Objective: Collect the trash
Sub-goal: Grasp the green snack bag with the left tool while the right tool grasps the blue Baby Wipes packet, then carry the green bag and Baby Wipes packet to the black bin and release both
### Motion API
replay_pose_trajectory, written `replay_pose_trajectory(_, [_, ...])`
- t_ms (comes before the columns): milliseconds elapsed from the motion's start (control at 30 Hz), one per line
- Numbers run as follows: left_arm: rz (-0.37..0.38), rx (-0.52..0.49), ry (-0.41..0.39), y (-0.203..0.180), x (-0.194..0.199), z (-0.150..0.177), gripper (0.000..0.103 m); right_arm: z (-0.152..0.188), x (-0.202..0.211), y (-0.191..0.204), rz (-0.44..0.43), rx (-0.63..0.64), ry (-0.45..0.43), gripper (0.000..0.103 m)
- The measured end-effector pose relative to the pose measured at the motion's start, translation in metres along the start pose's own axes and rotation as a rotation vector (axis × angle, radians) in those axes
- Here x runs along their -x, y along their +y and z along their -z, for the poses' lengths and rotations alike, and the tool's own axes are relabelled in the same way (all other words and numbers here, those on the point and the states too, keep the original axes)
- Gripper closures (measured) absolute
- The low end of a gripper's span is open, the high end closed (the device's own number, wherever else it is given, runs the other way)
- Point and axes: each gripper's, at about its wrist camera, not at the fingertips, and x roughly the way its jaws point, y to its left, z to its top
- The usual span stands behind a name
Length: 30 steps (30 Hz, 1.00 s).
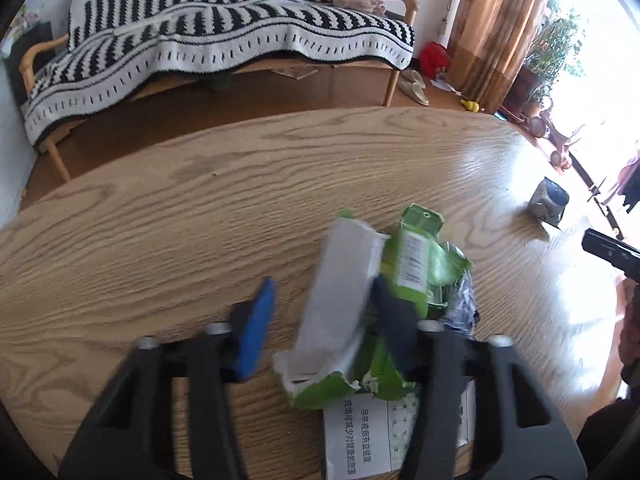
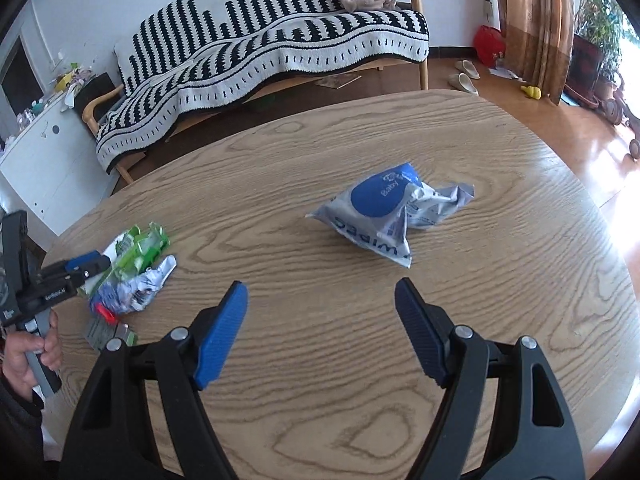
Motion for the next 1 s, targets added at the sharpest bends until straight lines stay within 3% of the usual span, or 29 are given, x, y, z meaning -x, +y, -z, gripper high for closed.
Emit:
replay_pose_trajectory(67, [-0.006,0.008,-0.01,0.001,0.002,0.0,0.078,-0.004,-0.002,-0.002,-0.001,-0.012,-0.009,0.029])
replay_pose_trajectory(133, [-0.011,0.012,-0.03,0.002,0.01,0.0,0.09,-0.008,-0.003,-0.006,0.011,-0.025,-0.021,0.029])
replay_pose_trajectory(233, [-0.022,0.056,-0.074,0.01,0.028,0.0,0.093,-0.016,-0.007,-0.01,0.041,-0.047,-0.044,0.029])
replay_pose_trajectory(500, [-0.082,0.151,-0.175,0.026,0.074,0.004,0.094,-0.03,-0.03,-0.024,0.114,-0.106,-0.046,0.025])
replay_pose_trajectory(800, [-0.069,0.135,-0.215,0.007,0.097,0.009,0.094,-0.039,-0.061,-0.033,0.166,-0.102,-0.016,0.024])
replay_pose_trajectory(833, [-0.069,0.131,-0.215,0.004,0.097,0.009,0.094,-0.039,-0.064,-0.035,0.142,-0.106,-0.009,0.035])
replay_pose_trajectory(867, [-0.068,0.129,-0.214,0.001,0.098,0.009,0.094,-0.04,-0.064,-0.037,0.12,-0.111,0.004,0.064])
replay_pose_trajectory(900, [-0.066,0.126,-0.212,-0.003,0.098,0.01,0.094,-0.039,-0.064,-0.038,0.117,-0.114,0.011,0.08])
replay_pose_trajectory(1000, [-0.061,0.12,-0.21,-0.016,0.099,0.009,0.094,-0.036,-0.051,-0.043,0.042,-0.14,0.01,0.087])
